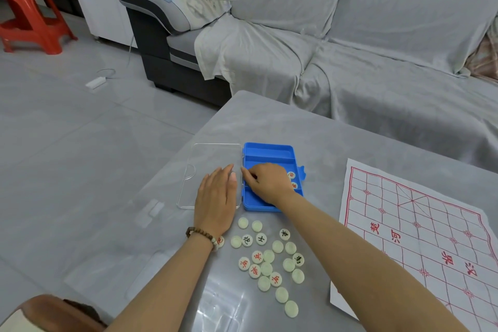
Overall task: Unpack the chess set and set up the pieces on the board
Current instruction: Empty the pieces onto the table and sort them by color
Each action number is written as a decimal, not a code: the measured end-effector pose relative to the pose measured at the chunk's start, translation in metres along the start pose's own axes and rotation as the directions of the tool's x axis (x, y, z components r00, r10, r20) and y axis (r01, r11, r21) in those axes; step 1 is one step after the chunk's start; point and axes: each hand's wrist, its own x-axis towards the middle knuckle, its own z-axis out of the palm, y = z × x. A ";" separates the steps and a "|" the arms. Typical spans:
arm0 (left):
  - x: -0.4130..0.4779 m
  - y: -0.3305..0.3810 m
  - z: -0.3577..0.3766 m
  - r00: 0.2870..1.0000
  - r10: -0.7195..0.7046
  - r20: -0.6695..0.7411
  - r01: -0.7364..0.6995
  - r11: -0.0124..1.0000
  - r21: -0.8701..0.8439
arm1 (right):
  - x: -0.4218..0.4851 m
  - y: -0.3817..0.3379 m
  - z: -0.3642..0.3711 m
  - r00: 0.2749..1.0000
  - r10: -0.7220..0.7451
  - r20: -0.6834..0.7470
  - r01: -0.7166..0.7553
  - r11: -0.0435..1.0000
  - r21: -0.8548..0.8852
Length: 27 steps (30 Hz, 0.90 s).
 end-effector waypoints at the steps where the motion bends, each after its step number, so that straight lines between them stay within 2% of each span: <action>1: 0.000 0.000 0.000 1.000 0.002 0.002 -0.002 1.000 0.000 | 0.000 0.000 0.000 1.000 0.003 0.007 -0.003 1.000 0.008; 4: 0.000 0.001 0.000 1.000 -0.001 0.005 0.001 1.000 -0.011 | -0.002 0.000 -0.004 0.998 0.053 -0.021 -0.051 0.993 0.103; 7: -0.001 0.001 -0.001 1.000 -0.017 0.013 0.017 0.999 -0.042 | -0.008 0.001 -0.019 0.967 0.201 -0.159 -0.129 0.917 0.377; 9: 0.000 0.003 -0.003 0.999 -0.027 0.027 0.028 0.998 -0.051 | -0.022 -0.003 -0.032 0.946 0.238 -0.221 -0.109 0.875 0.472; 14: 0.001 0.009 -0.025 0.989 -0.069 0.130 0.110 0.934 -0.340 | -0.105 -0.037 -0.032 0.990 0.048 -0.131 0.003 0.932 0.362; 17: -0.023 0.009 -0.045 0.997 -0.002 0.076 0.026 0.948 -0.319 | -0.148 -0.063 -0.008 0.982 -0.126 -0.140 0.154 0.965 0.214; 20: -0.060 0.001 -0.060 0.998 -0.013 0.056 0.030 0.947 -0.319 | -0.162 -0.085 0.018 0.951 -0.261 -0.166 0.285 0.948 0.143; 24: -0.101 -0.022 -0.078 0.993 -0.055 0.104 0.077 0.972 -0.223 | -0.156 -0.096 0.032 0.949 -0.281 -0.143 0.299 0.946 0.126; 27: -0.118 -0.031 -0.086 0.981 -0.005 0.195 0.026 0.994 -0.107 | -0.159 -0.089 0.025 0.958 -0.247 -0.145 0.274 0.940 0.203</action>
